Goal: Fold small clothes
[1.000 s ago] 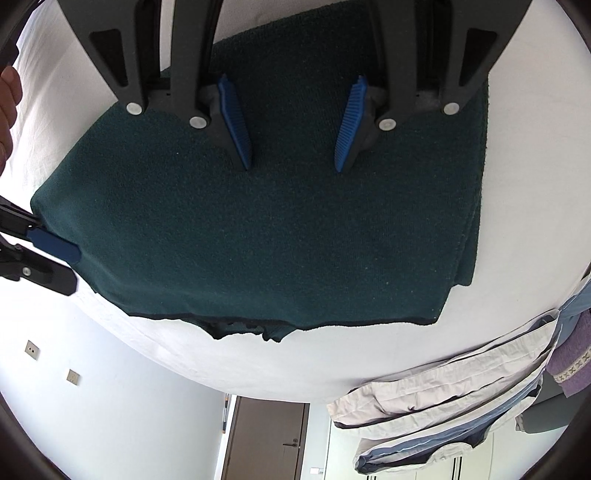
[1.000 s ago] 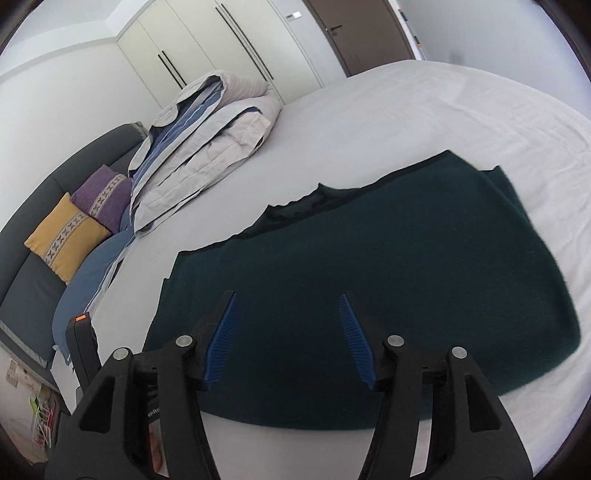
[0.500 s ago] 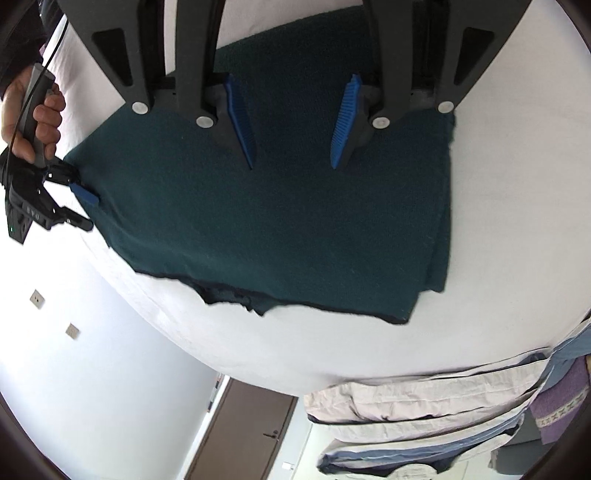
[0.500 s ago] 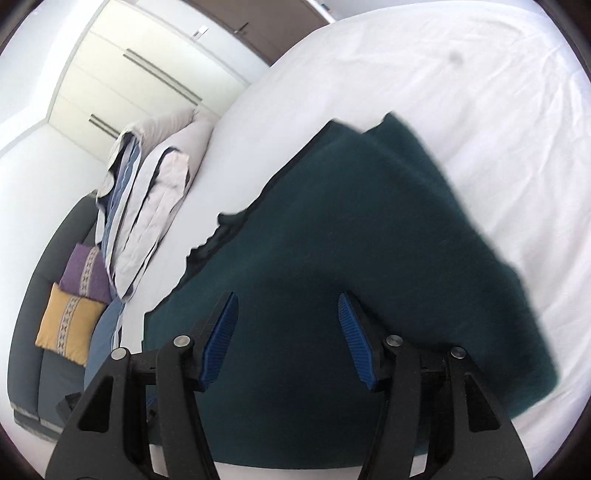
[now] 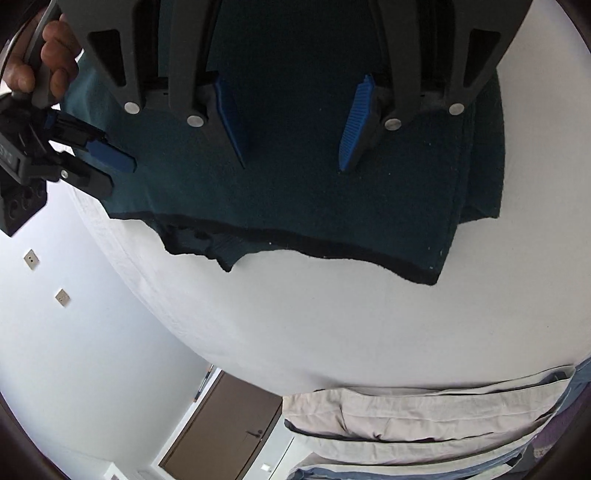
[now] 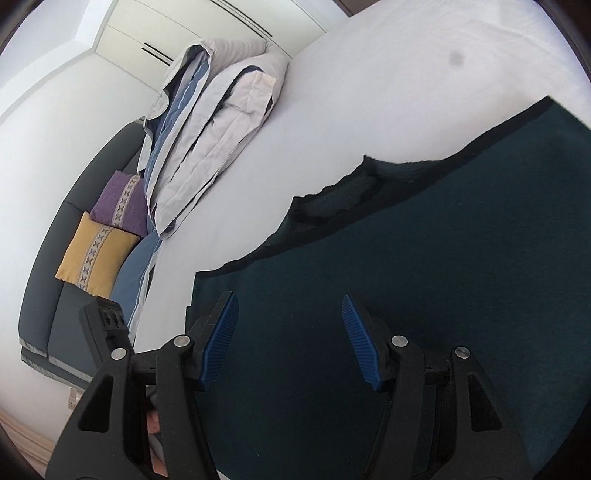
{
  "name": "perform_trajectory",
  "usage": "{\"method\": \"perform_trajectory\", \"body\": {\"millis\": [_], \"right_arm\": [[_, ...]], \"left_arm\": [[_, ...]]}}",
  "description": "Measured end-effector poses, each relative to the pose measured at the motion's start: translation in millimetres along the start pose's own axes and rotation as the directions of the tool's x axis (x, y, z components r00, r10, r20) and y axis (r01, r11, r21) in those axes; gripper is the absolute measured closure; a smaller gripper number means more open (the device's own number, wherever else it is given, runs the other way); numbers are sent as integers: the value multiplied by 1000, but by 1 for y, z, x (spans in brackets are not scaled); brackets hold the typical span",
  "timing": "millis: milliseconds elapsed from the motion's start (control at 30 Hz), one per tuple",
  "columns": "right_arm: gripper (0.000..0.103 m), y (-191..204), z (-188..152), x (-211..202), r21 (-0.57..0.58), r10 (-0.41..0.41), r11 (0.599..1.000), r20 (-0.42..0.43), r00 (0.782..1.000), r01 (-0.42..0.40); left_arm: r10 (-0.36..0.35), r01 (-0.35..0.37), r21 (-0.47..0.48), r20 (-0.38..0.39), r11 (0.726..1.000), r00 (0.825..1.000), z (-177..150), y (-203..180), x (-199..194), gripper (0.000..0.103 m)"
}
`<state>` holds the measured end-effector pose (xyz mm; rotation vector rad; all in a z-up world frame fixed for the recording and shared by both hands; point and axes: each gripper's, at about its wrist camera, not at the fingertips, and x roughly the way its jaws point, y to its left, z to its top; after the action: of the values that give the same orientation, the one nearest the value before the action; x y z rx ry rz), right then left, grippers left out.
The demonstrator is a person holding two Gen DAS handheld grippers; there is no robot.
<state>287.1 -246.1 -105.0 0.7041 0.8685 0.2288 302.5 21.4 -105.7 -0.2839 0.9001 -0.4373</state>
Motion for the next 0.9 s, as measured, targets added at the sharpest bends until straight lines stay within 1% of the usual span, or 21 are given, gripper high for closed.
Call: {"method": "perform_trajectory", "body": {"millis": [67, 100, 167, 200, 233, 267, 300, 333, 367, 400, 433, 500, 567, 600, 633, 700, 767, 800, 833, 867, 900], "right_arm": [[47, -15, 9, 6, 35, -23, 999, 12, 1000, 22], [50, -28, 15, 8, 64, -9, 998, 26, 1000, 8], [63, -57, 23, -4, 124, 34, 991, 57, 998, -41], [72, -72, 27, -13, 153, 40, 987, 69, 997, -50], [70, -84, 31, -22, 176, 30, 983, 91, 995, -46], [69, -96, 34, -33, 196, -12, 981, 124, 992, -13], [70, -109, 37, -45, 210, -26, 978, 153, 988, -7], [72, -124, 39, -56, 230, -25, 973, 183, 983, -18], [73, -139, 39, -67, 252, 10, 965, 220, 976, -67], [81, -153, 39, -80, 273, 22, 958, 245, 969, -91], [83, -163, 38, -90, 289, 9, 953, 271, 962, -91], [83, -177, 37, -112, 296, -13, 951, 329, 944, -90], [83, -189, 34, -127, 307, -22, 947, 364, 931, -97], [82, -190, 32, -134, 307, -50, 949, 374, 926, -73], [78, -189, 30, -141, 320, -130, 947, 371, 920, 5], [78, -182, 28, -154, 294, -163, 955, 375, 913, 50], [76, -158, 23, -168, 220, -231, 963, 379, 896, 155], [76, -143, 20, -174, 170, -246, 966, 392, 886, 193], [73, -127, 16, -182, 118, -259, 966, 412, 874, 231], [70, -109, 12, -189, 70, -270, 961, 435, 859, 267], [57, -92, 8, -197, 25, -282, 952, 468, 838, 306]], "left_arm": [[-30, 30, -11, 13, 999, 999, -3, 4, -1, 50], [-41, 42, -18, 15, 999, 999, -3, 6, -1, 50], [-66, 66, -36, 22, 997, 998, -4, 10, -1, 50], [-76, 77, -44, 26, 996, 997, -4, 13, -2, 51], [-83, 84, -48, 30, 995, 996, -5, 14, -2, 51], [-88, 89, -49, 34, 995, 996, -5, 15, -3, 51], [-88, 90, -47, 38, 995, 995, -6, 15, -3, 51], [-88, 90, -44, 41, 995, 995, -6, 14, -2, 51], [-88, 90, -42, 44, 995, 995, -6, 13, -1, 51], [-90, 92, -42, 47, 995, 995, -6, 13, -1, 51], [-92, 94, -43, 49, 995, 995, -6, 14, -1, 51], [-98, 100, -44, 55, 994, 994, -6, 15, -1, 51], [-100, 103, -44, 61, 994, 993, -7, 15, 0, 51], [-101, 104, -43, 64, 994, 993, -7, 15, 0, 51], [-103, 107, -45, 68, 993, 992, -7, 16, -1, 51], [-120, 124, -63, 67, 990, 990, -5, 17, -3, 51], [-132, 138, -102, 60, 985, 989, -2, 21, -12, 51], [-116, 122, -126, 56, 984, 992, 0, 21, -20, 50], [-91, 100, -142, 67, 985, 994, -1, 21, -32, 46], [-87, 100, -147, 92, 984, 992, -2, 21, -47, 39], [-95, 114, -150, 130, 982, 987, -5, 21, -64, 35]]}}
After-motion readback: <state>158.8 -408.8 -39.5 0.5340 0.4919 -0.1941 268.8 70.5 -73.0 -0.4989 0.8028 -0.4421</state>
